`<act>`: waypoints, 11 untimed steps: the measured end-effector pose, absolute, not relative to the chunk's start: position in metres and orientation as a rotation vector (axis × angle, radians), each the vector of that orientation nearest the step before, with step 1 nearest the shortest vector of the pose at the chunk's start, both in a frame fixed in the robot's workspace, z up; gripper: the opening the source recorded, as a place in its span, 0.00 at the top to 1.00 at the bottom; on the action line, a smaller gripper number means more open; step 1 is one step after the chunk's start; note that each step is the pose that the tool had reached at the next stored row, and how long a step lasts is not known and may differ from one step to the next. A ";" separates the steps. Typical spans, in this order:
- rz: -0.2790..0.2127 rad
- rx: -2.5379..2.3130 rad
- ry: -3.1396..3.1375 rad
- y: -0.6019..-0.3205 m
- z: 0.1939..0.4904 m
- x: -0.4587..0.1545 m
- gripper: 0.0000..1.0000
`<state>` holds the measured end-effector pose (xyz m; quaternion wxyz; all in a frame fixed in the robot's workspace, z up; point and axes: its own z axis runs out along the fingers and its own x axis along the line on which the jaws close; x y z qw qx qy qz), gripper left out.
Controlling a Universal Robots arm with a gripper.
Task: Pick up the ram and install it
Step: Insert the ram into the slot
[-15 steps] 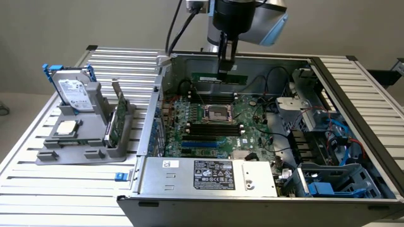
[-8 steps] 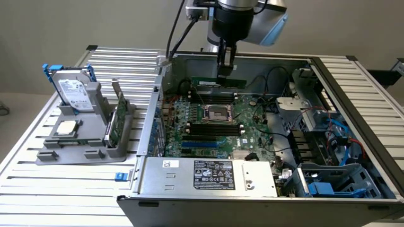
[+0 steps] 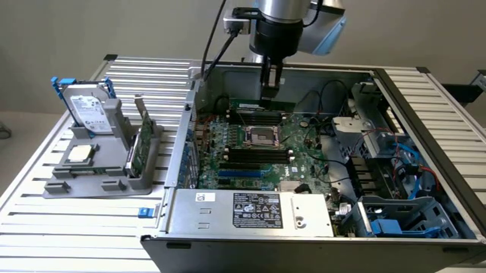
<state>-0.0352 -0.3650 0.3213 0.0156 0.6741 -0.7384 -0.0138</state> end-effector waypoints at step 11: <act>-0.011 2.109 -2.261 -0.369 0.310 -0.035 0.86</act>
